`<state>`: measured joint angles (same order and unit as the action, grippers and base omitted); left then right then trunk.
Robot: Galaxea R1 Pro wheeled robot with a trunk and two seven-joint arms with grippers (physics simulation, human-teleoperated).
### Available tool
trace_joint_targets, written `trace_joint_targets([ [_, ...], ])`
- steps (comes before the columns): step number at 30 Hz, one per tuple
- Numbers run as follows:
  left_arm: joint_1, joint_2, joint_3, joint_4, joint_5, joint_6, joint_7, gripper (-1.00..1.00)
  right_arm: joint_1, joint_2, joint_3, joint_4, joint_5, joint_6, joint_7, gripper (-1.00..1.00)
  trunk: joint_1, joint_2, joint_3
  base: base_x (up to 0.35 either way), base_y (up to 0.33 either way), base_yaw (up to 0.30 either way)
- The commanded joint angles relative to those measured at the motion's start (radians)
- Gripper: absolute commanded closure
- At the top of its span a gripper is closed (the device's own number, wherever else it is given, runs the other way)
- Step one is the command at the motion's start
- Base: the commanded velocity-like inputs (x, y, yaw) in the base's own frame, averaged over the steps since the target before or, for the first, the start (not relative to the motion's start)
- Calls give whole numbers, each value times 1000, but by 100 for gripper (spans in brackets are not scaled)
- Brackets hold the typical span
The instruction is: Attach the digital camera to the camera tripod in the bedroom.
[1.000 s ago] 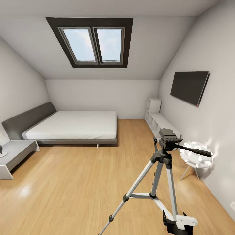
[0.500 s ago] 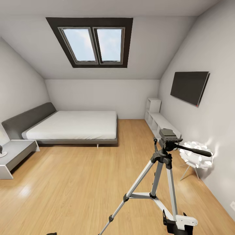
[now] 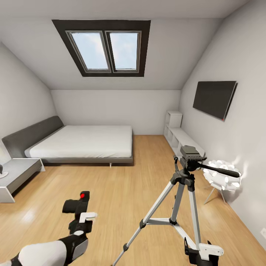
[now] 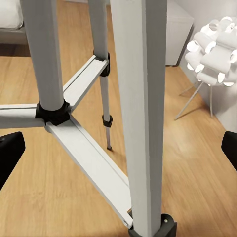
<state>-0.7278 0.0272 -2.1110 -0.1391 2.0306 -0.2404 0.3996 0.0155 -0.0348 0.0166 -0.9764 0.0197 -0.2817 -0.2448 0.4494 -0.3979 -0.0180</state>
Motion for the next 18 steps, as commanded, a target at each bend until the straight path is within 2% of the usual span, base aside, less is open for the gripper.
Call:
trace_joint_targets([
  [1,-22,-5,-3,-5,12,6,7,100,0,0,2,-1,2,-1,-5,-100,1,-2,-2,0,0,0],
  [3,-78,-23,-3,-4,13,34,7,100,0,-1,2,-1,2,-1,-5,-100,1,-2,-2,0,0,0],
  [4,-150,-46,-3,-4,14,85,7,100,0,-1,2,-1,2,-1,-5,-100,1,-2,-2,0,0,0],
  [5,-186,-58,-3,-3,14,120,7,100,0,-1,2,-1,2,-1,-5,-100,1,-2,-2,0,0,0],
  [8,-259,-77,-2,7,15,186,2,100,0,-1,2,-1,2,-1,-5,-100,1,-2,-2,0,0,0],
  [10,-332,-94,9,24,20,243,-27,100,0,-1,2,-2,2,-1,-5,-100,1,-2,-2,0,0,0],
  [11,-351,-97,16,28,22,258,-38,100,0,-1,2,-2,2,-1,-5,-100,1,-2,-2,0,0,0],
  [14,-457,-110,87,73,28,374,-121,100,0,0,2,-2,2,-1,-5,-100,1,-2,-2,0,0,0],
  [15,-476,-111,100,83,28,396,-138,100,0,0,2,-2,2,-1,-5,-100,1,-2,-2,0,0,0],
  [18,-585,-114,139,146,29,503,-254,100,0,0,2,-1,2,-1,-5,-100,1,-2,-2,0,0,0],
])
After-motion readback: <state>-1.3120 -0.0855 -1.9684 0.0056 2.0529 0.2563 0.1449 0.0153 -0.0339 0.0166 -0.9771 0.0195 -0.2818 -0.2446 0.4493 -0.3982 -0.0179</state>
